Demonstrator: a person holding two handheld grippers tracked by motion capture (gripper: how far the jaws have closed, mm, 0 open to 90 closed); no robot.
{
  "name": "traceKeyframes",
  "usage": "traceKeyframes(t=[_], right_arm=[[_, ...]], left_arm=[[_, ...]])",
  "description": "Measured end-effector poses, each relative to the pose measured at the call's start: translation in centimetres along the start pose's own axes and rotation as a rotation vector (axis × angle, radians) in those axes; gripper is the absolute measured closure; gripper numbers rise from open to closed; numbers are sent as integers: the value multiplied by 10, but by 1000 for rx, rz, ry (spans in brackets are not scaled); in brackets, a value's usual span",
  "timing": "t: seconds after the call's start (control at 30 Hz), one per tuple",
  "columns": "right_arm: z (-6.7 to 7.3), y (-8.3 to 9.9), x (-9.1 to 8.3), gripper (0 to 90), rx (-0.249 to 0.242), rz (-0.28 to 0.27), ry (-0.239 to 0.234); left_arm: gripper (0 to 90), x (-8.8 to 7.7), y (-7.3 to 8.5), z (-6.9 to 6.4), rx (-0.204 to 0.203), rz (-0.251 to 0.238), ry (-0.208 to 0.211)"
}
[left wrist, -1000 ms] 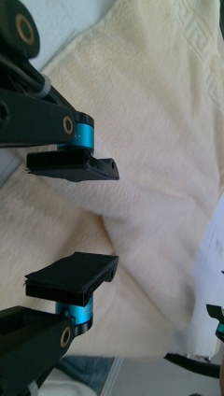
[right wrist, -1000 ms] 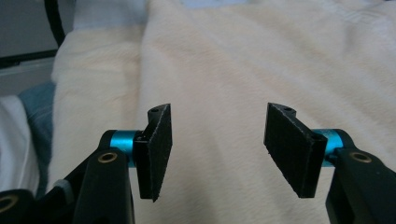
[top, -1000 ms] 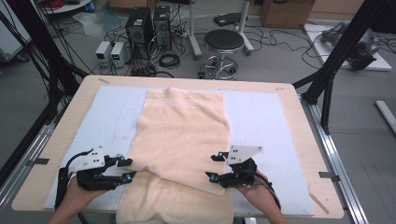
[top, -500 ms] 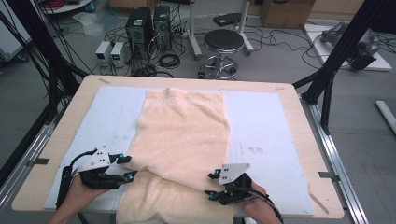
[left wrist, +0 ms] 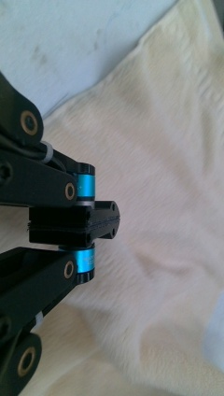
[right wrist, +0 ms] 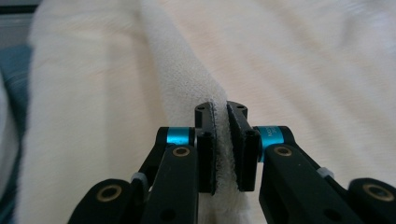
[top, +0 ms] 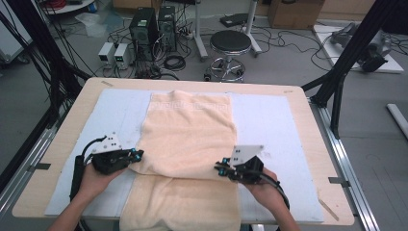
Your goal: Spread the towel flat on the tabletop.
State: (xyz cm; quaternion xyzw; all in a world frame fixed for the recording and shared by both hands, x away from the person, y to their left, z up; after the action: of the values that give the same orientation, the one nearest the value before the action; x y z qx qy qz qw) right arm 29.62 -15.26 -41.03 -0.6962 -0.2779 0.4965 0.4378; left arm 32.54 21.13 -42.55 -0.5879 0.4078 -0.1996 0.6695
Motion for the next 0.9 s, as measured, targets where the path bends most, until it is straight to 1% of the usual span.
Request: traceKeyframes(t=[0.03,0.1,0.17,0.2,0.23,0.27,0.3,0.33,0.37,0.4,0.43,0.47,0.5,0.53,0.57,0.6,0.63,0.67,0.7,0.73,0.77,0.8,0.83,0.87,0.9], right_arm=[[-10,-3,-1,830,9,-5,28],[-31,-4,-1,829,43,-10,67],[-50,0,3,827,91,-9,98],[-58,3,6,819,115,-9,116],[-67,7,10,794,140,-3,136],[-73,13,14,700,171,-3,148],[-79,18,18,556,216,-3,156],[-82,23,20,534,267,1,164],[-83,26,20,533,279,-3,144],[-81,27,19,525,285,-7,132],[-78,26,17,521,268,-22,128],[-74,24,15,518,245,-37,121],[-68,21,12,510,219,-47,117],[-64,19,10,503,203,-50,120],[-59,17,7,503,182,-59,112],[-53,14,4,502,167,-70,101],[-48,13,1,497,145,-74,103],[-43,12,-2,496,131,-80,99],[-37,12,-3,496,132,-95,76],[-32,13,-5,494,131,-103,61],[-25,15,-6,493,131,-100,49],[-20,17,-6,490,124,-94,36],[-12,21,-5,488,116,-90,19],[-8,24,-5,486,111,-76,9],[-3,29,-4,482,97,-55,4]], left_arm=[[894,3,-3,5,-4,-9,-17],[896,8,-9,14,-26,-42,-47],[895,16,-15,25,-47,-46,-85],[895,19,-17,29,-56,-54,-90],[895,21,-19,33,-71,-67,-86],[883,23,-20,34,-79,-79,-85],[815,23,-20,35,-94,-82,-77],[770,23,-19,34,-105,-84,-59],[732,22,-18,32,-104,-75,-35],[698,21,-17,28,-104,-73,-21],[667,19,-16,25,-86,-73,-2],[665,16,-14,19,-74,-78,24],[656,15,-13,16,-66,-76,38],[653,12,-11,12,-61,-72,57],[652,10,-8,7,-59,-60,81],[645,9,-7,2,-53,-38,105],[627,7,-5,-3,-39,-39,117],[626,4,-3,-9,-22,-47,129],[623,2,-1,-14,-14,-47,143],[605,-1,1,-18,-1,-43,149],[582,-3,4,-22,11,-45,148],[568,-6,8,-27,8,-43,156],[565,-8,10,-29,13,-39,163],[552,-9,13,-31,10,-37,166],[531,-11,16,-33,22,-28,160]])
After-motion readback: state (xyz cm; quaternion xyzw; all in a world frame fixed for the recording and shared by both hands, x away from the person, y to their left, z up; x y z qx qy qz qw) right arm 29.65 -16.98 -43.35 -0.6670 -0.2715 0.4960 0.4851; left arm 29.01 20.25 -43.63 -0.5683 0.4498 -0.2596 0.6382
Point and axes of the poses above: each handheld gripper's, and its own axes: x roughly forward along the jaws, y roughly out of its underside, z roughly to its left, the point moved 4 cm from there along x, roughly forward along the jaws, and after that the axes turned 12 degrees about -z, right-handed, at the moved point
